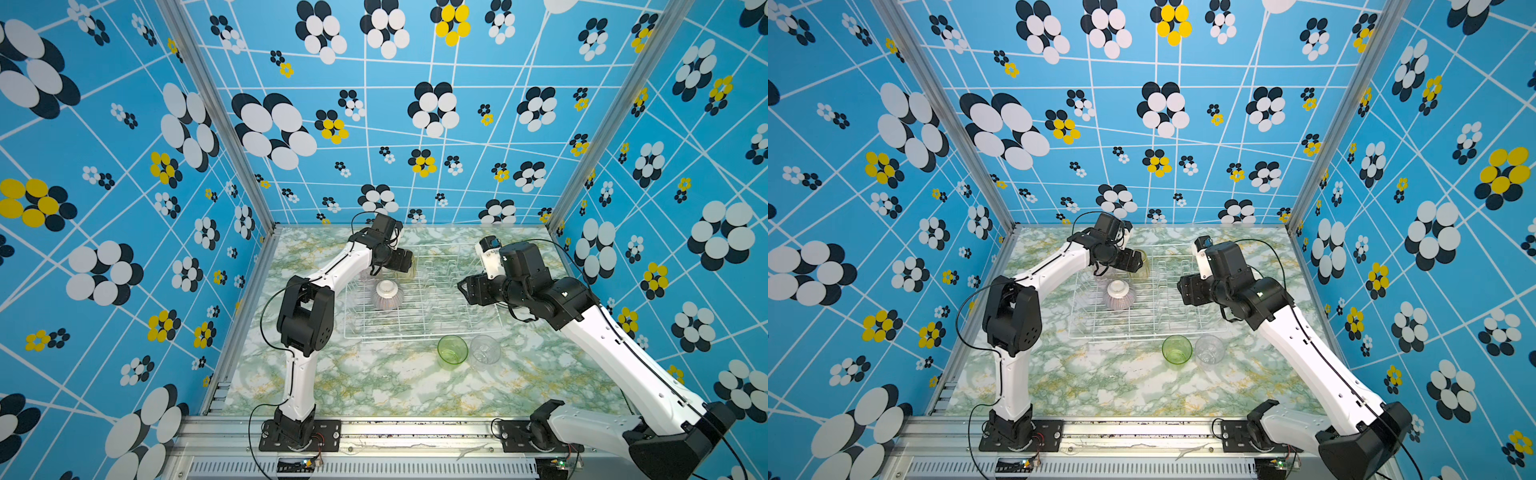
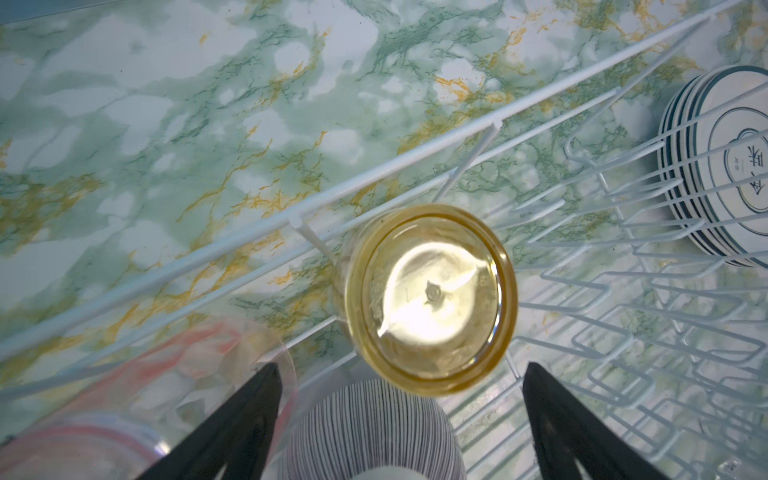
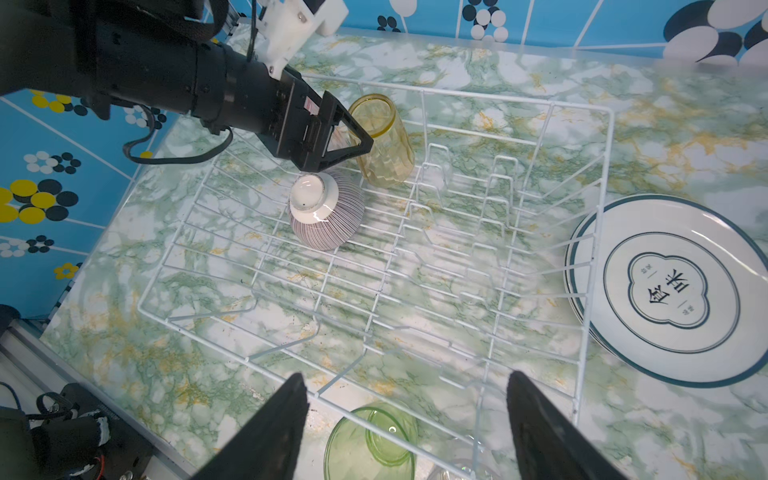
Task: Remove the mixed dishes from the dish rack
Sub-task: 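Lower the left gripper and close it on the yellow glass, then lift the yellow glass with the left gripper while the right gripper reaches toward it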
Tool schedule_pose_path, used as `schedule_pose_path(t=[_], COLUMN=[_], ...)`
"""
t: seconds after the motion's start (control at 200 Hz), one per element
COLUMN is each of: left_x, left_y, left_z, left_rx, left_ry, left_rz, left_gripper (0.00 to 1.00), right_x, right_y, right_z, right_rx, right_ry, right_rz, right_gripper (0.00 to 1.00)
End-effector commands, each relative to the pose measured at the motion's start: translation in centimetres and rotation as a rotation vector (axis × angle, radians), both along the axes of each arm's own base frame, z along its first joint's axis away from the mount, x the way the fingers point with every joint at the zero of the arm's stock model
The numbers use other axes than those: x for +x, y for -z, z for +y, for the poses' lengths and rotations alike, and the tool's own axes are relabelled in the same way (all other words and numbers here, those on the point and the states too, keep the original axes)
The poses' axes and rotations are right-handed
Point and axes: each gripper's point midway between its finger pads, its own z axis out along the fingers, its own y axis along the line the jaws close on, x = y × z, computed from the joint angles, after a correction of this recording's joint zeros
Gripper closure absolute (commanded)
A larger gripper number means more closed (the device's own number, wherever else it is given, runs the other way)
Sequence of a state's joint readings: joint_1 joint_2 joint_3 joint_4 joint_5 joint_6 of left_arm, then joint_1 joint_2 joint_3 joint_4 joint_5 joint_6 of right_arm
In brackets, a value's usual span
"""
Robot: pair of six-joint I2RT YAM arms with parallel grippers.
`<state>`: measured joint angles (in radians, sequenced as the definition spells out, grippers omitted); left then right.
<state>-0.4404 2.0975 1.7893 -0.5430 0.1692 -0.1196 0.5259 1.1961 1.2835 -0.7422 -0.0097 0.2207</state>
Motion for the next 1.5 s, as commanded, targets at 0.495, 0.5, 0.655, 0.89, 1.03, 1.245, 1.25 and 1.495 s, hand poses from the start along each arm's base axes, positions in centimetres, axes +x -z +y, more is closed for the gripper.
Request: schedule_pose_path(t=[0.495,0.5,0.655,0.89,1.03,1.245,1.25,1.495], left_x=[2.3,2.3,2.2,1.9,1.5,0.7,0.7,-0.5], left_y=[2.6,2.6,3.2,3.2,3.3,3.8,3.8,2.6], left_z=[-1.7,-1.7,-1.7,-1.8,-1.7,-1.8,-1.9,-2.3], left_rx=[0.137,0.138,0.159,0.194,0.206,0.199,0.197,0.158], left_ry=[-0.025,-0.025,-0.023,-0.006,0.004,0.024,0.024,0.055], left_rz=[-0.007,-0.007,0.014,0.020,0.034,0.081,0.082,0.111], left_gripper=[0.09,0.09,0.11,0.18,0.24,0.46,0.46,0.53], right_x=[1.6,1.6,2.0,2.3,2.5,2.5,2.5,2.4], right_y=[1.3,1.3,1.6,1.8,2.2,2.3,2.3,2.4], right_z=[-1.1,-1.1,-1.4,-1.6,-1.6,-1.6,-1.6,-1.7], right_rx=[0.047,0.046,0.058,0.076,0.077,0.083,0.083,0.092], right_ry=[-0.002,-0.002,0.004,0.004,0.004,0.002,0.002,0.007], right_rz=[0.011,0.011,0.014,0.019,0.027,0.028,0.027,0.027], right_gripper=[0.22,0.22,0.22,0.22,0.22,0.22,0.22,0.22])
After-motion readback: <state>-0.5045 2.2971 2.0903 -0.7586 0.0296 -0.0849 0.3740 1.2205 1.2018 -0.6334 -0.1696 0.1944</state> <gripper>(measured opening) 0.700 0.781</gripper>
